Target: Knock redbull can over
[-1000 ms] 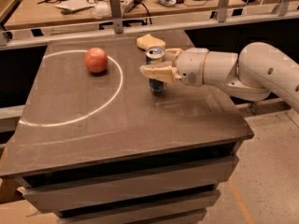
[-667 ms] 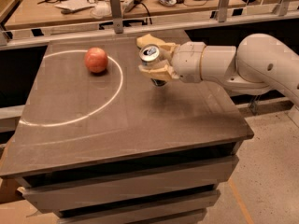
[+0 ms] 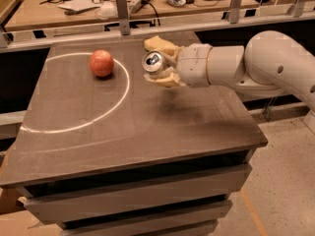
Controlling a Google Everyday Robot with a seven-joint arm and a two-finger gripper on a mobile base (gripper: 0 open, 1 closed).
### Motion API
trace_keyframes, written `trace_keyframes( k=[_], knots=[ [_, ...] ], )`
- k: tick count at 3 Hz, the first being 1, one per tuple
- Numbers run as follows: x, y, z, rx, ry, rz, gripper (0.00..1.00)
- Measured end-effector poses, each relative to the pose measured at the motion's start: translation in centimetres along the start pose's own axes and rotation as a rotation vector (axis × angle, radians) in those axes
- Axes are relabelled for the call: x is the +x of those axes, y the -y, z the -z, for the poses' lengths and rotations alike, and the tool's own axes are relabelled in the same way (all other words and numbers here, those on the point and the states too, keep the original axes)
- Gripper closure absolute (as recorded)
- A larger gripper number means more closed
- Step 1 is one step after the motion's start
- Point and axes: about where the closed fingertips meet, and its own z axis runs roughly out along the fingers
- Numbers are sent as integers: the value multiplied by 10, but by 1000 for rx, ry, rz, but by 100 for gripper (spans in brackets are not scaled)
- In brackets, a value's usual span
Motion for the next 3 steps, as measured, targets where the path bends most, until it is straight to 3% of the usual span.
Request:
trace_keyframes(
  k=[2,3],
  knots=[
    [7,-29,-2,-184,-18,175,100],
    [6,-38,-8,-270,-73,305,100]
  ],
)
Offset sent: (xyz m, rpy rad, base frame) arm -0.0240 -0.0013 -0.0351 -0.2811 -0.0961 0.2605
